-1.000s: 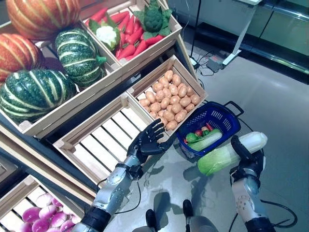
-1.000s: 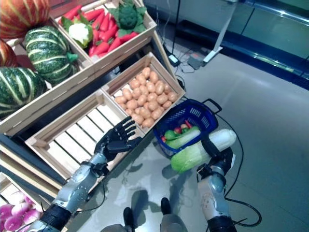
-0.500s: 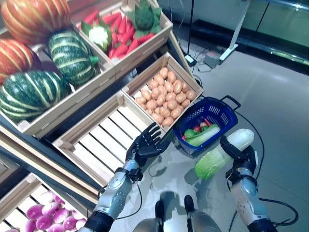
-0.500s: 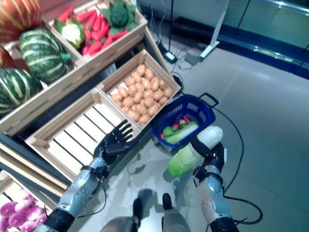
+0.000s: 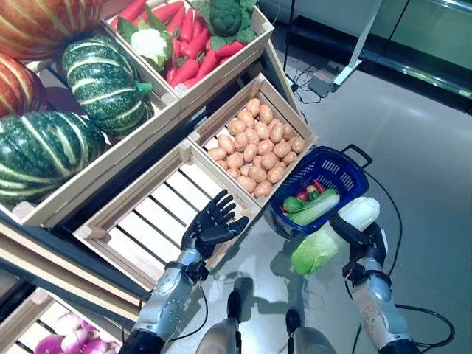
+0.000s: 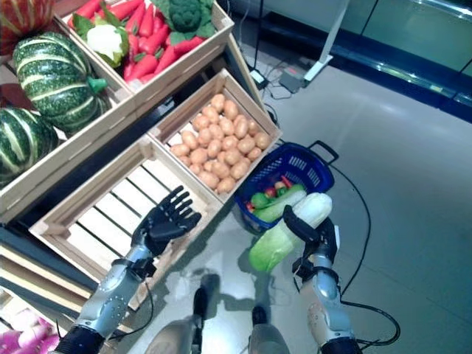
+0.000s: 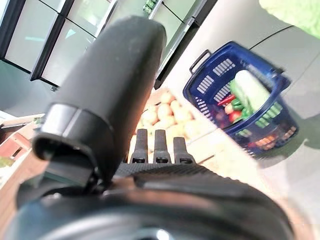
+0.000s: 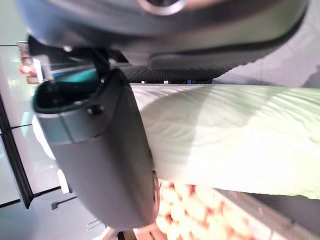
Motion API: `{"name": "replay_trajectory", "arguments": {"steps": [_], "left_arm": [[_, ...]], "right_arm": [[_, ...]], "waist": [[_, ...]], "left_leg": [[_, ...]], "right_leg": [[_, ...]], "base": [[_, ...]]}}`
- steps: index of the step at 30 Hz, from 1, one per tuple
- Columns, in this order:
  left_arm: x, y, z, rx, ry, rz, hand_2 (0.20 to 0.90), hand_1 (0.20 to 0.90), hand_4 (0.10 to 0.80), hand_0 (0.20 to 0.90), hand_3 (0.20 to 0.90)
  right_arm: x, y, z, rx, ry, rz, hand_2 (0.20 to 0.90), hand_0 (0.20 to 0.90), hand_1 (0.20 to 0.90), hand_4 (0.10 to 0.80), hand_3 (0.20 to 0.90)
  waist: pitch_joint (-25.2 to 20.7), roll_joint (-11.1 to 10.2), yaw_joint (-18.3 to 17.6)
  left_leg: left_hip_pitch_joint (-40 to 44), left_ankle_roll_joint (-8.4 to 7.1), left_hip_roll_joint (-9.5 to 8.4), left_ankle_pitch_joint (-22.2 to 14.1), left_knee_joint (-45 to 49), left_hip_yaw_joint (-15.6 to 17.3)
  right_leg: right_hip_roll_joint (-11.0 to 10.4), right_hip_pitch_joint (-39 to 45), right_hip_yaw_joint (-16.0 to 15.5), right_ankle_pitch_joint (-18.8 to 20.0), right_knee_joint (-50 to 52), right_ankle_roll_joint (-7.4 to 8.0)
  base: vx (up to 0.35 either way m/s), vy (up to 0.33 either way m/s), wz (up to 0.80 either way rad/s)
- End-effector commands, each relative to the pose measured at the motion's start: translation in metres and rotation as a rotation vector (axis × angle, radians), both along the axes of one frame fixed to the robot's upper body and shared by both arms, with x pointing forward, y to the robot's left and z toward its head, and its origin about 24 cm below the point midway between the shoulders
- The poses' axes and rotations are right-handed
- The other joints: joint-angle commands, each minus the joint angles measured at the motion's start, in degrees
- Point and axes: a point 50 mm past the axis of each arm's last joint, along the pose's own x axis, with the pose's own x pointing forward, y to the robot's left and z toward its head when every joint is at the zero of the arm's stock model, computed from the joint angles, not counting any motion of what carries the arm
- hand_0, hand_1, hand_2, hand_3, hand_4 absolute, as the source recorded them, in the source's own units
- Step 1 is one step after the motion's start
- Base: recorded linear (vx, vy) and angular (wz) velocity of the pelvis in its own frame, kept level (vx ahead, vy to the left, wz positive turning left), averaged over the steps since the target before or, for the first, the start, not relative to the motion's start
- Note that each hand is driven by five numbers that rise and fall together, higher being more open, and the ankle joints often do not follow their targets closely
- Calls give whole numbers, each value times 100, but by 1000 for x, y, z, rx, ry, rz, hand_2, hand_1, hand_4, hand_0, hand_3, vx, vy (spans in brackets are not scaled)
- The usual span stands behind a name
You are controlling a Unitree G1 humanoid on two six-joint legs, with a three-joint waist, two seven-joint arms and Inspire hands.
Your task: Put vegetables into the basket
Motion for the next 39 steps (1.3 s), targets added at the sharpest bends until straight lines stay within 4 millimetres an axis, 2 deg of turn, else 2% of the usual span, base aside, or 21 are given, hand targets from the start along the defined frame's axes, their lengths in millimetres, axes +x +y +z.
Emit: {"name": "replay_trajectory", "arguments": {"steps": [1, 4, 6, 7, 8, 9, 10, 11, 12, 14, 16, 23, 26, 32, 36, 39], "left_arm": [[6, -1, 38, 30, -197, -80, 900, 900, 800, 900, 900], [7, 1, 38, 14, -183, -67, 900, 900, 800, 900, 900], [6, 1, 39, 14, -176, -56, 900, 900, 800, 900, 900], [6, 1, 39, 12, -175, -53, 900, 900, 800, 900, 900], [5, 0, 38, 14, -175, -50, 900, 900, 800, 900, 900], [5, 1, 37, 18, -181, -47, 900, 900, 800, 900, 900], [5, 1, 37, 10, -188, -44, 900, 900, 800, 900, 900], [6, 1, 38, 10, -207, -40, 900, 900, 800, 900, 900], [6, 1, 40, 14, -216, -35, 900, 900, 800, 900, 900], [6, -2, 41, 9, -217, -37, 900, 900, 800, 900, 900], [7, -3, 40, -3, -212, -38, 900, 900, 800, 900, 900], [4, -5, 34, -9, -192, -45, 900, 900, 800, 900, 900], [3, -5, 32, -4, -186, -62, 900, 900, 800, 900, 900], [2, -2, 35, -4, -192, -81, 900, 900, 800, 900, 900], [12, 1, 50, -28, -245, -99, 900, 900, 800, 900, 900], [23, -3, 69, -40, -308, -122, 900, 900, 800, 900, 900]], "right_arm": [[8, -1, 38, -20, -237, 9, 300, 300, 300, 400, 300], [6, 2, 34, -25, -218, 39, 300, 300, 300, 400, 300], [6, 4, 34, -23, -219, 60, 300, 300, 300, 400, 300], [7, 5, 35, -19, -231, 72, 300, 300, 300, 400, 300], [7, 5, 36, -18, -236, 77, 300, 300, 300, 400, 300], [8, 4, 37, -10, -248, 78, 300, 300, 300, 400, 300], [10, 3, 39, -2, -259, 81, 300, 300, 300, 400, 300], [12, 3, 41, 2, -275, 90, 300, 300, 300, 400, 300], [13, 4, 41, 4, -278, 92, 300, 300, 300, 400, 300], [16, 3, 46, 6, -287, 93, 300, 300, 300, 400, 300], [18, 2, 47, 9, -288, 91, 300, 300, 300, 400, 300], [13, 1, 43, 11, -279, 74, 300, 300, 300, 400, 300], [13, -2, 46, 7, -304, 32, 300, 300, 300, 400, 300], [21, -18, 61, 39, -357, -49, 300, 300, 300, 400, 300], [41, -37, 81, 73, -420, -129, 300, 300, 300, 400, 300], [64, -54, 110, 61, -484, -182, 300, 300, 300, 400, 300]], "waist": [[-754, -80, 72], [-760, -34, 67], [-763, -43, 80], [-757, -80, 80], [-743, -91, 72], [-713, -141, 63], [-663, -145, 63], [-611, -209, 40], [-584, -234, 23], [-590, -247, 51], [-670, -275, 69], [-884, -275, 23], [-905, -249, 33], [-834, -200, 96], [-528, -114, 182], [-132, -3, 294]], "left_leg": [[-114, 20, -100, -242, -53, -66], [73, 48, -151, -341, -19, -5], [165, 44, -158, -332, -75, -13], [185, 22, -165, -343, -88, -35], [207, 12, -159, -357, -79, -40], [215, -36, -155, -379, -96, -62], [228, -71, -126, -379, -119, -113], [208, -82, -144, -506, -44, -137], [171, -59, -154, -597, 29, -123], [254, -130, 16, -551, -79, -208], [288, -197, 71, -541, -119, -216], [285, -403, 373, -450, -120, 214], [311, -443, 401, -406, -249, 189], [265, -463, 364, -365, -396, 29], [-57, -473, 337, -309, -410, -15], [-390, -460, 287, -257, -385, -12]], "right_leg": [[9, -257, -20, 828, 2086, 108], [-84, -700, -119, 1086, 2692, 98], [-161, -729, -190, 1128, 2182, 70], [-222, -710, -199, 1164, 1439, 42], [-238, -676, -201, 1153, 1187, 30], [-339, -594, -207, 1207, 224, 3], [-371, -447, -247, 1215, -265, -9], [-383, -545, -86, 1446, -594, 44], [-342, -706, 68, 1566, -313, 88], [-300, -507, -9, 1246, -741, 87], [-246, -290, -88, 1112, -985, 100], [-258, 136, -442, 1060, -1472, -5], [-264, 214, -532, 1063, -1583, -15], [-249, 167, -519, 1072, -1639, -8], [-277, -157, -532, 1084, -1531, 2], [-316, -523, -623, 1063, -1288, 18]], "base": [[164, 188, 8], [159, 93, 10], [142, -78, 0], [94, -135, -6], [100, -211, -9], [61, -216, -12], [14, -313, -17], [-40, -289, -10], [-32, -305, 4], [36, -289, 36], [58, -234, 32], [36, -115, 6], [21, -36, 13], [7, -6, 8], [-137, 14, 2], [-173, 1, 4]]}}
